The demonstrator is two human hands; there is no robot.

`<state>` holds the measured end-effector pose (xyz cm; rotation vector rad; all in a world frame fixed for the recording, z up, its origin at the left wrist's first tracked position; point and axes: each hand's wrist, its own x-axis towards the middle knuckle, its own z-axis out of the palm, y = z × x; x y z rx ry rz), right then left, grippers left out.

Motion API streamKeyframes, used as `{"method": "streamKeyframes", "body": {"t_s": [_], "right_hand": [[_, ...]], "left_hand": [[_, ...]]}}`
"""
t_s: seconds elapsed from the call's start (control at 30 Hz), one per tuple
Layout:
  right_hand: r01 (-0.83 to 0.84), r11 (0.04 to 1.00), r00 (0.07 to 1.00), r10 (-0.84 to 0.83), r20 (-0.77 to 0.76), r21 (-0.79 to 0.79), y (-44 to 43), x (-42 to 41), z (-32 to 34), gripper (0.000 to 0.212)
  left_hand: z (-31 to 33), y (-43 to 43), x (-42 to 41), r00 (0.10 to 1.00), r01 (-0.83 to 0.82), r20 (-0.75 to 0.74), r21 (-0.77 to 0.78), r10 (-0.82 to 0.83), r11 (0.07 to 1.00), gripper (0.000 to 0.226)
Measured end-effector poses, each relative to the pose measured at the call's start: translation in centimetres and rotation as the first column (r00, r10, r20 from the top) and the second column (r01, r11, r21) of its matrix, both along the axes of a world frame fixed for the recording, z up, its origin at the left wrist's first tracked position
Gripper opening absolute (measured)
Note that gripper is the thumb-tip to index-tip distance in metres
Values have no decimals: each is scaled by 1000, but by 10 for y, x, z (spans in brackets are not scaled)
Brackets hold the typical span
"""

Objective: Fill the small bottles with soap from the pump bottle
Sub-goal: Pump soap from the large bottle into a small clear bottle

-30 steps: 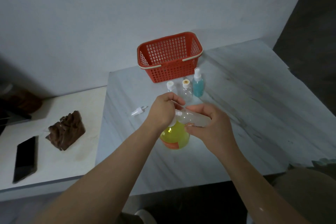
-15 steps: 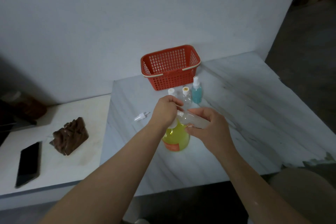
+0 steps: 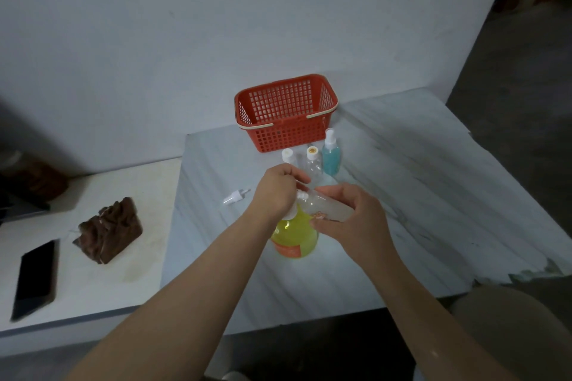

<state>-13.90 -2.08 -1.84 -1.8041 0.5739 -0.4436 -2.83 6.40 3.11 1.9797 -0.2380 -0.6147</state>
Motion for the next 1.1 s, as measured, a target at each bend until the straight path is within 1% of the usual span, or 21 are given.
{"method": "streamKeyframes", "body": {"t_s": [0.27, 0.5, 0.63, 0.73, 0.9, 1.0, 1.1], "right_hand": [[-9, 1000, 1000, 8, 13, 16, -4, 6, -7, 43], [-7, 1000, 1000, 7, 6, -7, -2, 4, -2, 45], [3, 1000, 1000, -4, 5, 13, 1, -1, 2, 42], [15, 1000, 1000, -15, -5, 14, 1, -2, 6, 43], [15, 1000, 1000, -15, -3, 2, 4, -3, 8, 44], [16, 1000, 1000, -16, -2, -10, 6, -4, 9, 43], [10, 1000, 1000, -10, -8, -15, 5, -5, 11, 44]], "left_hand": [[-8, -2, 1, 1000, -19, 20, -16, 19, 1000, 36], [-8, -2, 0, 999, -28, 16, -16, 29, 999, 37], [-5, -2, -1, 999, -30, 30, -3, 30, 1000, 36], [1, -4, -1, 1000, -20, 21, -17, 21, 1000, 34], [8, 2, 1, 999, 14, -45, -103, -18, 995, 25], [11, 6, 2, 999, 34, -17, -95, -36, 995, 20], [12, 7, 2, 999, 37, 4, -86, -37, 996, 20]]}}
